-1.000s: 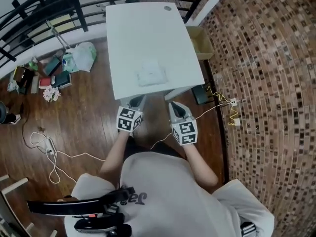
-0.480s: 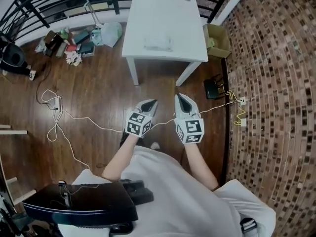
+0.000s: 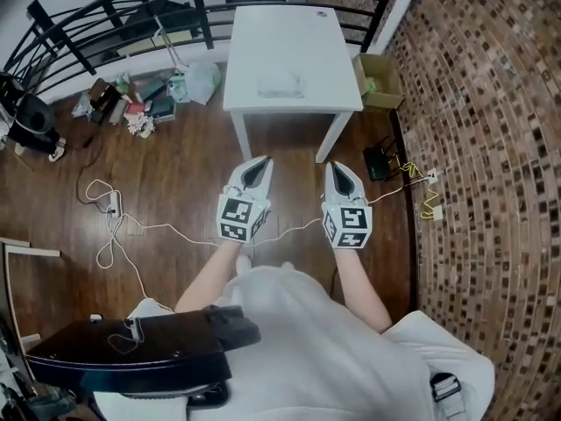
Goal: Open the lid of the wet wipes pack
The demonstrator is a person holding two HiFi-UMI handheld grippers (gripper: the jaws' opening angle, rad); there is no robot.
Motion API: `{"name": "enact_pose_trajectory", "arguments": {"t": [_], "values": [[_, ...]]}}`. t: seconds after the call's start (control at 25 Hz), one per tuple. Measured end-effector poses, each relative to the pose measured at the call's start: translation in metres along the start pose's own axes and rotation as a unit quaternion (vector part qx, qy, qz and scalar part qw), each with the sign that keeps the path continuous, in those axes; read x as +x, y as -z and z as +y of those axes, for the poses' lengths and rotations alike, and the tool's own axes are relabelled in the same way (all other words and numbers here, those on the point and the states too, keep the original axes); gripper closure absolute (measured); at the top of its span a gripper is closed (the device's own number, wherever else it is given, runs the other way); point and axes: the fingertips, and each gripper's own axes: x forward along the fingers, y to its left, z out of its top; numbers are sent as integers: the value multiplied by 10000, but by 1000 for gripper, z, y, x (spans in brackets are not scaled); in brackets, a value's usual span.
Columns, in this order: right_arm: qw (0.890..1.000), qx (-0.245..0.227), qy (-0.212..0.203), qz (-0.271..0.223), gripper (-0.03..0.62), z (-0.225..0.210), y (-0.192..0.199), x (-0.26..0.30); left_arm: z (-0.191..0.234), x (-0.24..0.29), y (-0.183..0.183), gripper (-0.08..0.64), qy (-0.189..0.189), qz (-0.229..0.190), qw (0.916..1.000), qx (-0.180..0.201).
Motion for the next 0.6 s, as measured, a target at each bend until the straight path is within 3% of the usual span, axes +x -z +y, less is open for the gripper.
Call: {"name": "enact_pose_trajectory", "arguments": {"t": [0.12,0.24,0.6], "values": [[9996,-144,-181,-159,601,23,-21,5,5,-7,-37,545,-111,-466,9982,365],[9986,-276,-345,-291,603,52,-41,10,15,-18,-55,545,-91,-692,9965,466],[9981,-400,-362,-280,601,82,-46,16,49,-35,-47,545,-258,-623,9972,311]]}}
